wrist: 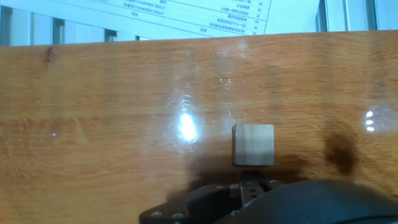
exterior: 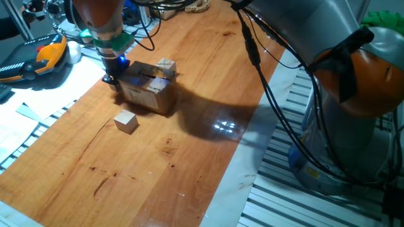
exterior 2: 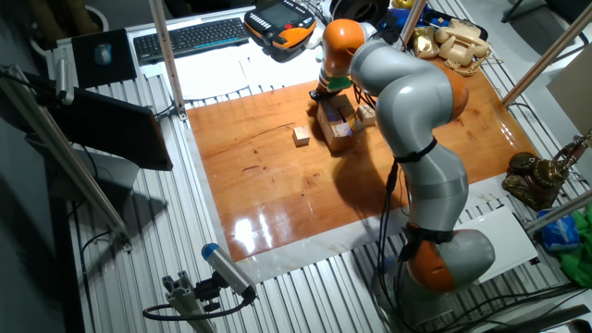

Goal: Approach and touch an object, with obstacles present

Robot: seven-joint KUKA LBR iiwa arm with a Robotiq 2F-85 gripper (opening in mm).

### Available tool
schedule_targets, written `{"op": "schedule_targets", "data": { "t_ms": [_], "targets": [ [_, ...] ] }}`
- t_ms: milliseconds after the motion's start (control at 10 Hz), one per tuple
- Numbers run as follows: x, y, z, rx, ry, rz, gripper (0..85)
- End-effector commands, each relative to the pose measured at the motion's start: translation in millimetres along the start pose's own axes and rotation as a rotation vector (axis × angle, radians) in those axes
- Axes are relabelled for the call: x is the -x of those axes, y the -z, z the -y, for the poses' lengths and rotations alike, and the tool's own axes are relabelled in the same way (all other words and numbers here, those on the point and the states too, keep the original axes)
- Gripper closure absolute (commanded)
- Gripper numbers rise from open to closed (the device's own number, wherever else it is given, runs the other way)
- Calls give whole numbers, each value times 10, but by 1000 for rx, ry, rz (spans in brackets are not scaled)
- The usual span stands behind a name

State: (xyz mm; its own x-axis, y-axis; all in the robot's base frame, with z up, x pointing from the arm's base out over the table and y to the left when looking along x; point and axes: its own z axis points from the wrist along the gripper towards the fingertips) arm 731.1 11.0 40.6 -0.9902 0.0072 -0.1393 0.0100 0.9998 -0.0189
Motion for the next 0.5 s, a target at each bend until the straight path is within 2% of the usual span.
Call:
{"op": "schedule_targets", "data": {
  "t_ms": [0,100,200,300,400],
  "targets": [
    [21,8,3,9,3,22,850],
    [60,33,9,16,10,54,850],
    [114,81,21,25,14,54,850],
    [159,136,34,25,25,20,850],
    [153,127,57,31,32,-1,850]
  ]
}}
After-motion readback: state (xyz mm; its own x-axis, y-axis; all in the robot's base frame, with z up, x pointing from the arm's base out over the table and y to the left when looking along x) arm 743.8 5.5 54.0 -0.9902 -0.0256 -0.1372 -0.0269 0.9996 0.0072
